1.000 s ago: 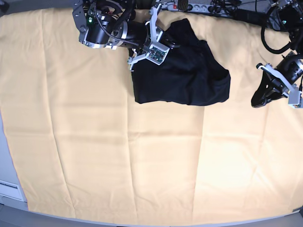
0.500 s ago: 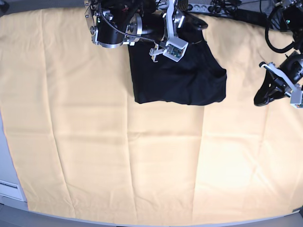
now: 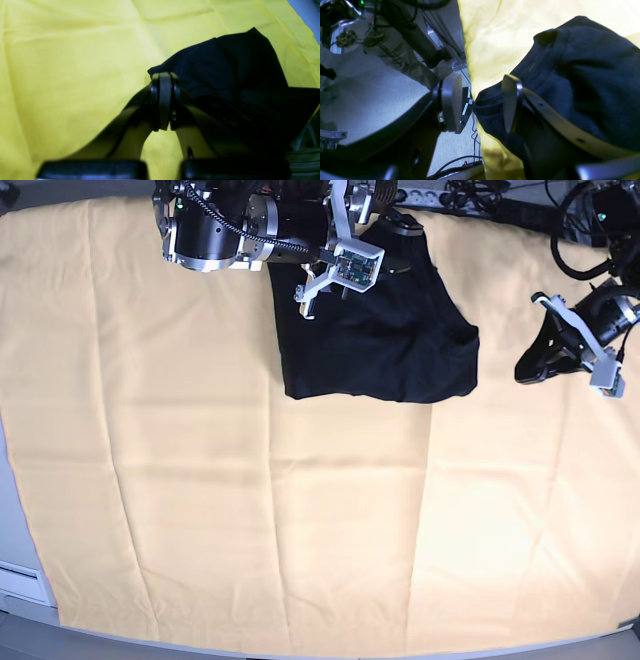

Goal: Fold the T-shirt properly
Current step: 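Grasp the folded bundle's edge with the right gripper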

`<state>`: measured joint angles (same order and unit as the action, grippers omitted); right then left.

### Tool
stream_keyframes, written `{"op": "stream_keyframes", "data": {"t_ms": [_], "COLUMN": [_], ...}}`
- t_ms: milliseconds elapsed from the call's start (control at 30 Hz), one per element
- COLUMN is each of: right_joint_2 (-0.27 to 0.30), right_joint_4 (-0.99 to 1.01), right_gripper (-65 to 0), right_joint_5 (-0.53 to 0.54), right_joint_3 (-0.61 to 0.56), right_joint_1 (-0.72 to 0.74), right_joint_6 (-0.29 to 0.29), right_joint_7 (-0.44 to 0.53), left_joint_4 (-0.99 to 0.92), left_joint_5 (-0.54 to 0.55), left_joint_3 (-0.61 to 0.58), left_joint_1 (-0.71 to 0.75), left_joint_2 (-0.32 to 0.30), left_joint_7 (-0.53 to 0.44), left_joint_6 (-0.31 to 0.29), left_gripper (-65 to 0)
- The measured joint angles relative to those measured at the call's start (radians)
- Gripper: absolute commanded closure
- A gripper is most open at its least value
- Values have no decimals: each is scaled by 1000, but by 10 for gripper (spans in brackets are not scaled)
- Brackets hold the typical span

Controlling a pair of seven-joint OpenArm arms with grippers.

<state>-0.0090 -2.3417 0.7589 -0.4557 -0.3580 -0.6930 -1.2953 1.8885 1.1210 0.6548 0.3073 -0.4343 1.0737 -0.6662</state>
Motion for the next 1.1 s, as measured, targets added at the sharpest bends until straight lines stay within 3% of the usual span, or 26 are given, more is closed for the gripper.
{"op": "stream_keyframes", "data": {"t_ms": [167,467,767,833,967,1100], "right_joint_2": [-3,-3,-2,-2,-3,-8], "right_joint_4": [2,195,395,425,434,412], "right_gripper": [-365,-364,-357,-288,-22,0], "right_joint_5": [-82,-217,-261,-257,-254,-259], "right_joint_3": [-22,-45,-46,-46,-46,-46], "right_joint_1": [-50,-68,-2,11,14,14], "right_joint_6": [0,0,0,0,0,0], "right_joint_7": [56,197,209,210,211,207], "left_joint_4": [0,0,0,0,0,0], "left_joint_5": [-25,-25,-25,-25,-25,-25], "left_joint_3": [0,0,0,0,0,0], "left_joint_1": [0,0,0,0,0,0], "left_joint_2": [-1,-1,-1,-1,-1,-1], "left_joint_7": [0,-10,-10,-11,-10,-11], "left_joint_6": [6,7,7,7,7,7], "left_gripper": [0,0,0,0,0,0]}}
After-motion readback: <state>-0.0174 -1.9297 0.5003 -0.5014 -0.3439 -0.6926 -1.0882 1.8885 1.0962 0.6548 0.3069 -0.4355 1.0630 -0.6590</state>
